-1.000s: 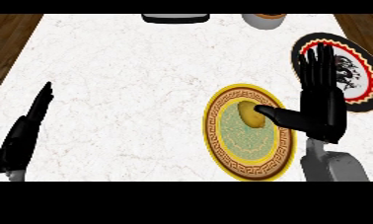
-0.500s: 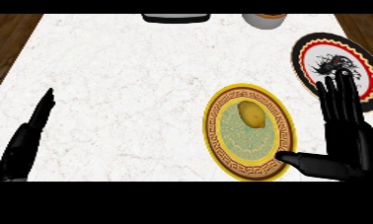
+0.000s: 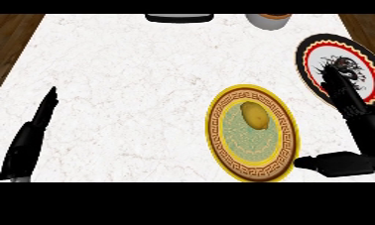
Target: Pick the lemon from the plate and place it in the plate
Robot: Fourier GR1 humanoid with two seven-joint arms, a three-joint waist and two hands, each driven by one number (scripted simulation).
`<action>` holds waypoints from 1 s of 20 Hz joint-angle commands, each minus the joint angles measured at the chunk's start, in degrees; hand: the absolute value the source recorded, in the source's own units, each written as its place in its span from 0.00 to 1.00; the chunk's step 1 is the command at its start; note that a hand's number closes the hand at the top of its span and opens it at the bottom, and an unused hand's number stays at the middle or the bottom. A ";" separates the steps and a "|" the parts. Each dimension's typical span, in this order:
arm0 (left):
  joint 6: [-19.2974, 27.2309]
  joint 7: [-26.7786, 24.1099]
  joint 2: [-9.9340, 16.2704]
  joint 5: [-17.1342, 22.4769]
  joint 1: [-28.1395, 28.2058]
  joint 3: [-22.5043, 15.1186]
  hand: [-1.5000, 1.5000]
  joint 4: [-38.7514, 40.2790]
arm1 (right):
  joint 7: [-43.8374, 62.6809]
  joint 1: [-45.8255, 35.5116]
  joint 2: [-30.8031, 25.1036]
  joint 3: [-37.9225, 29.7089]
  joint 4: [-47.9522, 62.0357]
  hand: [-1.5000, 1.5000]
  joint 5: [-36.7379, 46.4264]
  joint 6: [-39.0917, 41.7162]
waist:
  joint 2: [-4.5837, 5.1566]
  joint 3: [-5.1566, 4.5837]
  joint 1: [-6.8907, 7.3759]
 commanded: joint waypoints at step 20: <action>-3.51 1.40 -3.88 -4.16 0.00 4.02 0.50 -0.96 | 12.22 -21.40 3.95 9.40 26.67 0.00 15.63 22.26 | 0.03 0.08 0.09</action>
